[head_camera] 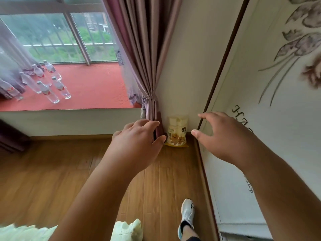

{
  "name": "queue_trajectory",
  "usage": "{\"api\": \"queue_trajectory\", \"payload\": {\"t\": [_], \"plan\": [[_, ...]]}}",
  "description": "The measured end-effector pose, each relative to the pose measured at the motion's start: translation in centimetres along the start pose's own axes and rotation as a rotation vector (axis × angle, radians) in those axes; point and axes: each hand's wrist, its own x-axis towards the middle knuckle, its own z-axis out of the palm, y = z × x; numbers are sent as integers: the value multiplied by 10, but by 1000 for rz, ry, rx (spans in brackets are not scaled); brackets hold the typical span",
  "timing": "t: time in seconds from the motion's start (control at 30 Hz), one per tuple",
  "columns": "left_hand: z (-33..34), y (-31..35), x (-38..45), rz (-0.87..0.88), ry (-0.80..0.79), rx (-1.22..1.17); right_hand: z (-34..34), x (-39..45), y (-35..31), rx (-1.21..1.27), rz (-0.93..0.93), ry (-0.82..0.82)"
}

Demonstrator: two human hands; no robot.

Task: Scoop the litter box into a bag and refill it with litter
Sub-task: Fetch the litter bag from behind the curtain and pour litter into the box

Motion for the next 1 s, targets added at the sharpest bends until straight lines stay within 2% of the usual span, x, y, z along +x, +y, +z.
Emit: {"api": "queue_trajectory", "payload": {"t": [0.27,0.47,0.6,0.87,1.0], "plan": [[-20,12,119,-113,65,7,-22,146,11,41,-99,-45],[-26,11,198,-107,75,-28,-29,236,22,44,-96,-80],[-24,1,255,-95,46,-35,-22,288,25,47,-53,-116],[-5,-27,381,52,-50,-15,6,374,31,71,106,-83],[17,-30,434,86,-79,20,26,414,40,58,156,-129]]}}
